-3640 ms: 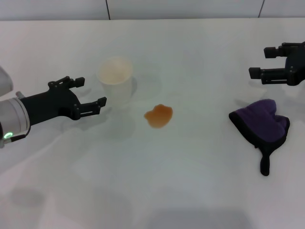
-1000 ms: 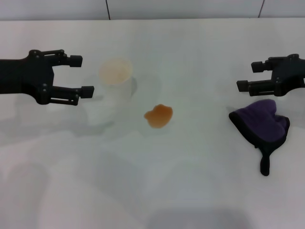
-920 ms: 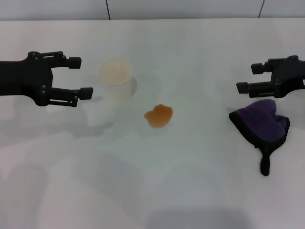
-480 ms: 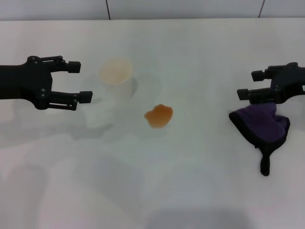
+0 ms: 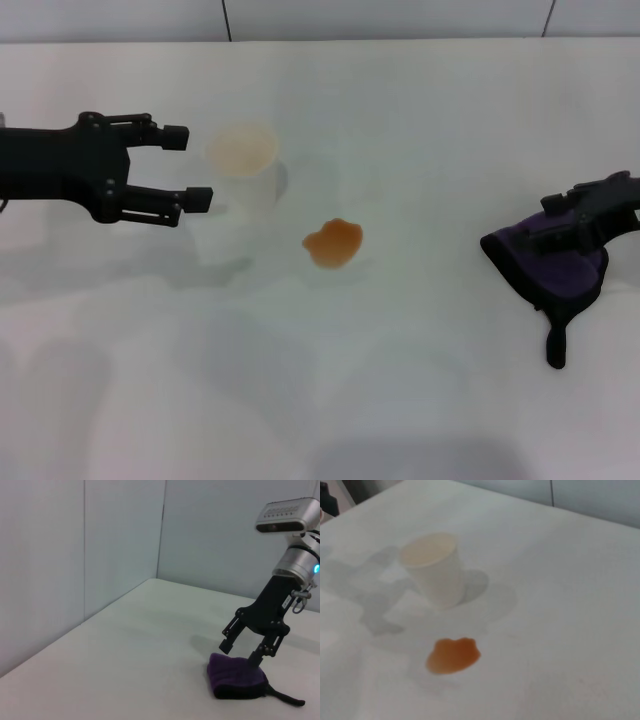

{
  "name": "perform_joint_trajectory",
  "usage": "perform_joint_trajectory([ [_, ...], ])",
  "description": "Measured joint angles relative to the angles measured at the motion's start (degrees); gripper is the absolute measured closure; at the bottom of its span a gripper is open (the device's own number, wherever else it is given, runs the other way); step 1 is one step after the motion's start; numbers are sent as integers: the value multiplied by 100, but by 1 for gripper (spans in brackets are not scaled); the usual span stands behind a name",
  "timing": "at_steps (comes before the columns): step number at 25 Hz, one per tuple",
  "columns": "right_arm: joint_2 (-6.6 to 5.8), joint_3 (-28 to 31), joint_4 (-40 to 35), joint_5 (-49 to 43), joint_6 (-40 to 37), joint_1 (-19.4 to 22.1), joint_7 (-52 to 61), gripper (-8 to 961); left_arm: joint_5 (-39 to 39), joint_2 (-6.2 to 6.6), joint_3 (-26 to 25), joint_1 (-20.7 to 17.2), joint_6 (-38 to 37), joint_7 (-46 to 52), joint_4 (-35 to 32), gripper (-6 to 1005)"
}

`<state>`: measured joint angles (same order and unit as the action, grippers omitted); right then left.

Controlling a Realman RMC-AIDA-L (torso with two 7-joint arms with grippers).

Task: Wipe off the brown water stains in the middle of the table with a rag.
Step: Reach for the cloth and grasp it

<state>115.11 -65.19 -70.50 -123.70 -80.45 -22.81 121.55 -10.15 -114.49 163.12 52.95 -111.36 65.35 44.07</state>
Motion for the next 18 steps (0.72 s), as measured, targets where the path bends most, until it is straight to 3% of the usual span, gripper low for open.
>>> perform_joint_trajectory([
  [7, -12, 2, -78, -612, 21, -169, 216, 233, 41, -27, 0, 23, 4, 7, 5, 116],
  [18, -4, 25, -159, -846, 51, -144, 252, 249, 45, -50, 0, 22, 11, 13, 5, 116],
])
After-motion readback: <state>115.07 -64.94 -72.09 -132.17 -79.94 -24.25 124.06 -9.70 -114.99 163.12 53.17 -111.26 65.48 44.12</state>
